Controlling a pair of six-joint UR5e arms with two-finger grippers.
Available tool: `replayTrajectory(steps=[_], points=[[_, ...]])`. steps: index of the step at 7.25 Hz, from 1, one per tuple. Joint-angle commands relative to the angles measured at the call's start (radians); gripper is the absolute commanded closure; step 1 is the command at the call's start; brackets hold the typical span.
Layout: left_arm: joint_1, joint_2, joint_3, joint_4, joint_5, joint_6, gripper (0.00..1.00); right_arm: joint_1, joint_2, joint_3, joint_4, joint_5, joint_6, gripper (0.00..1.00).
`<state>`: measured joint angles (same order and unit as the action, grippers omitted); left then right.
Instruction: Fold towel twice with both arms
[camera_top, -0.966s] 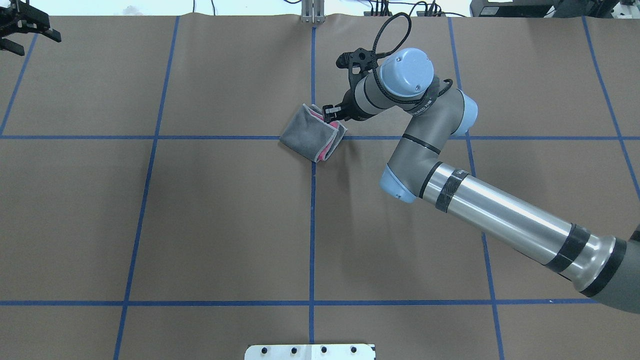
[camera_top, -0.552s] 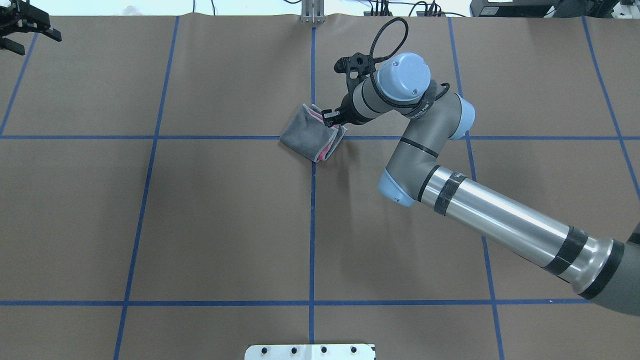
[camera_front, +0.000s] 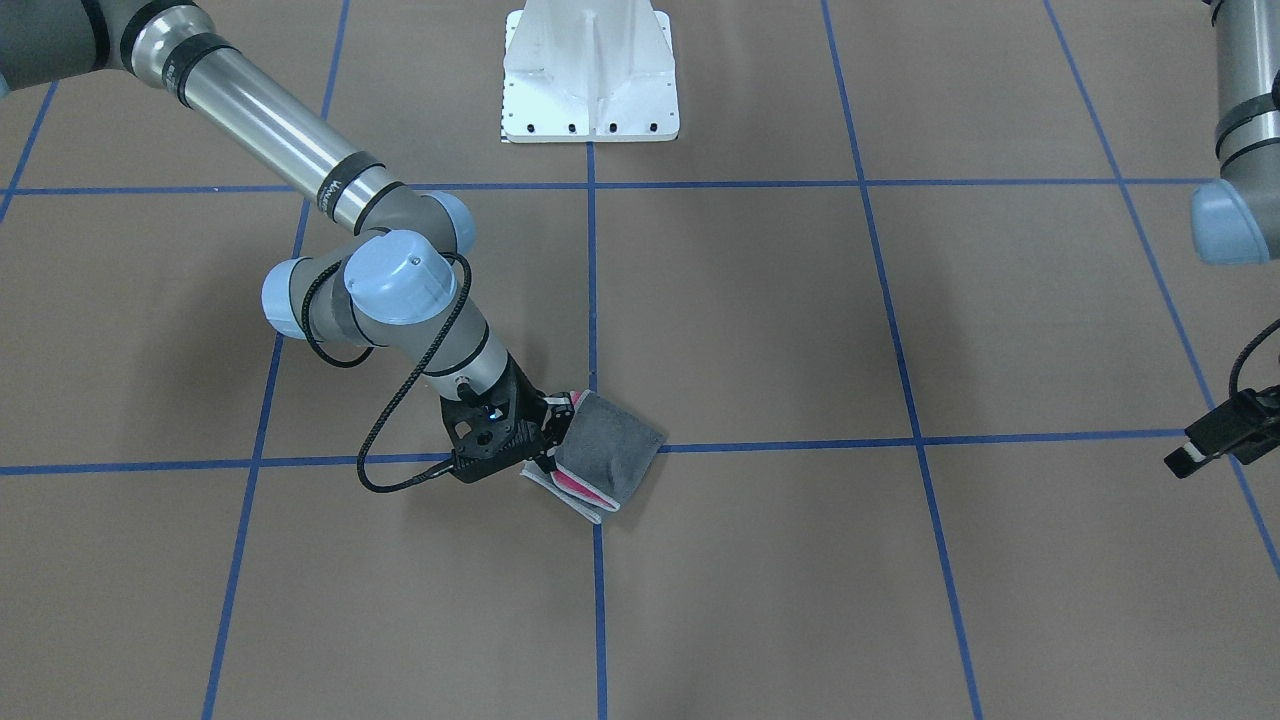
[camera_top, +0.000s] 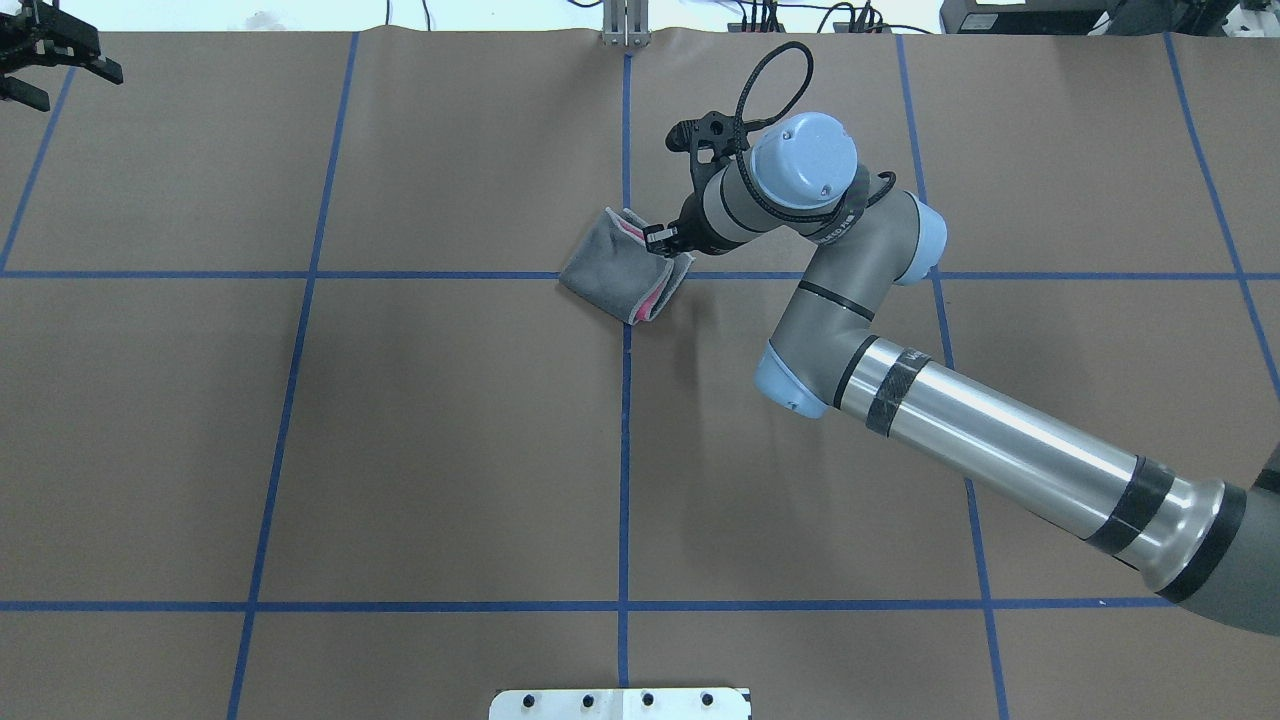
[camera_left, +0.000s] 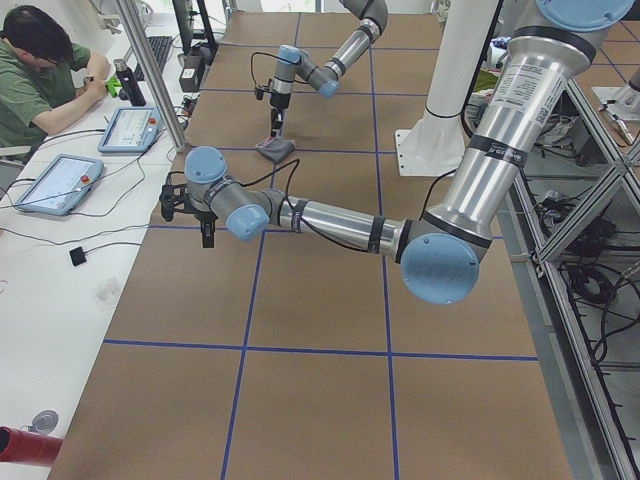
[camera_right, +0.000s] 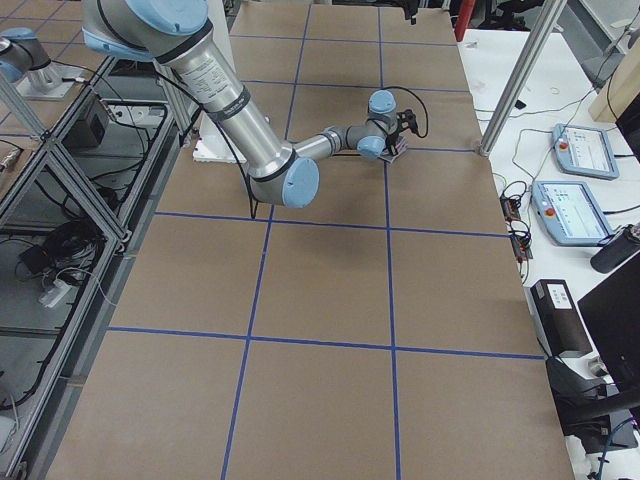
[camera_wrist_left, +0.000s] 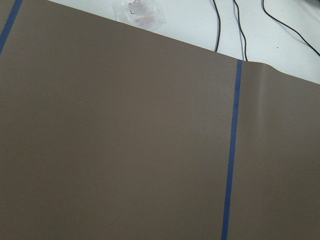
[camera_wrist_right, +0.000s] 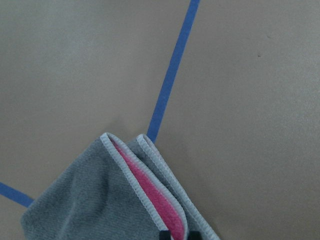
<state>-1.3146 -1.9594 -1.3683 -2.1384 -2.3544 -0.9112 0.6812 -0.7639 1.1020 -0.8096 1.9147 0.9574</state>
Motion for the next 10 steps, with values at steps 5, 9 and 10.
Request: replayTrajectory(steps=[5, 9, 10], points=[[0.0, -0.007, 0.002, 0.0, 0.0, -0.002, 0.0, 0.043, -0.018, -0.001, 0.003, 0.003, -0.002, 1.0], [0.008, -0.012, 0.002, -0.002, 0.0, -0.029, 0.0, 0.041, -0.017, 0.013, 0.004, 0.0, 0.01, 0.0], [0.011, -0.012, 0.002, -0.002, 0.0, -0.029, 0.0, 0.041, -0.014, 0.021, 0.003, 0.003, 0.012, 0.0]])
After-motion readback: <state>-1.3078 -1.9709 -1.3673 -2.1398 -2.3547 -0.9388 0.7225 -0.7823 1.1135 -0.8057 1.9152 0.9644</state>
